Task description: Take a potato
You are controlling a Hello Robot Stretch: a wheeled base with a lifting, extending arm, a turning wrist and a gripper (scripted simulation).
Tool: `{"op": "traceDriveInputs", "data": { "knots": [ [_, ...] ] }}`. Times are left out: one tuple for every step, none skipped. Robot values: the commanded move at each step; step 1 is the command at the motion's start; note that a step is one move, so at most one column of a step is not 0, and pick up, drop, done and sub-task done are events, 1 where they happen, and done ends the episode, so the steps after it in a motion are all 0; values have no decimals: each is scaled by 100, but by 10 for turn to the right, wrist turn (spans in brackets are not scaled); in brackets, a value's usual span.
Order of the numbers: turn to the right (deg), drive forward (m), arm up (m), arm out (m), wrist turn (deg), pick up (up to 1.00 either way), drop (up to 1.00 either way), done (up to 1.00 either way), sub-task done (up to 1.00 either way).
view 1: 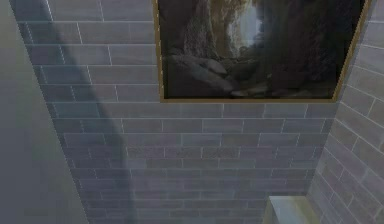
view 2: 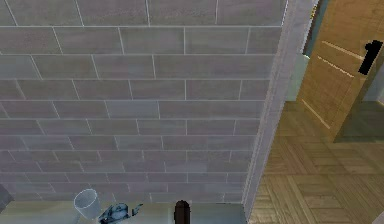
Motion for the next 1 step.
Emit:
{"op": "traceDriveInputs", "data": {
  "knots": [
    [0,0,50,0,0,0,0,0,0]
  ]
}}
